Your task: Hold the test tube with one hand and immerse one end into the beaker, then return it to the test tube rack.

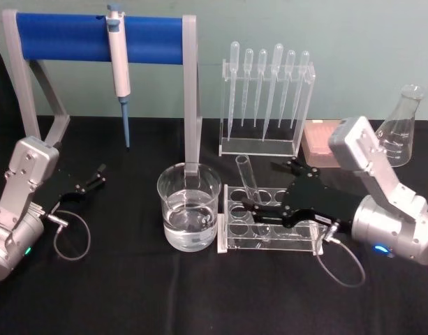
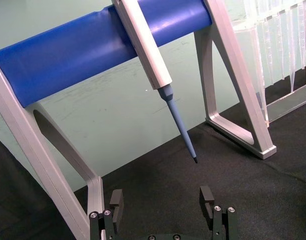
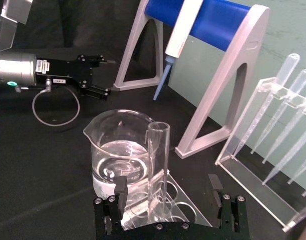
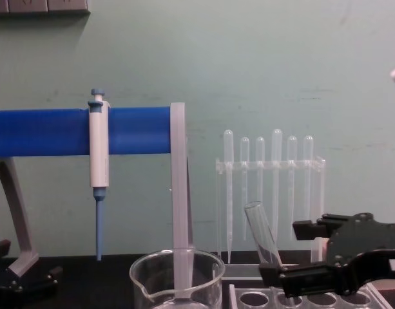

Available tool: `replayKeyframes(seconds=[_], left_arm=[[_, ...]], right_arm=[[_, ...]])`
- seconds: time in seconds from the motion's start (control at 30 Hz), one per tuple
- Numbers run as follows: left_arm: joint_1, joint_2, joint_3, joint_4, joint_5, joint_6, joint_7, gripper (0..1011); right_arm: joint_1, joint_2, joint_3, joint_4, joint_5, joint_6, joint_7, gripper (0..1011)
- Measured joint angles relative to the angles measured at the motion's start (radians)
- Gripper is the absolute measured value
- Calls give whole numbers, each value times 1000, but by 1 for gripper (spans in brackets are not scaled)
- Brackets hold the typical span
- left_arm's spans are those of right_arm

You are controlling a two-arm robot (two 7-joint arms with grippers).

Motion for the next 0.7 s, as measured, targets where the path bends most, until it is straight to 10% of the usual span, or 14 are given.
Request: replayKeyframes(seconds=[0.7], left_arm=[[0,0,0,0,0,0,0,1000]], right_arm=[[58,-93,-24,70,-83,9,46,863]])
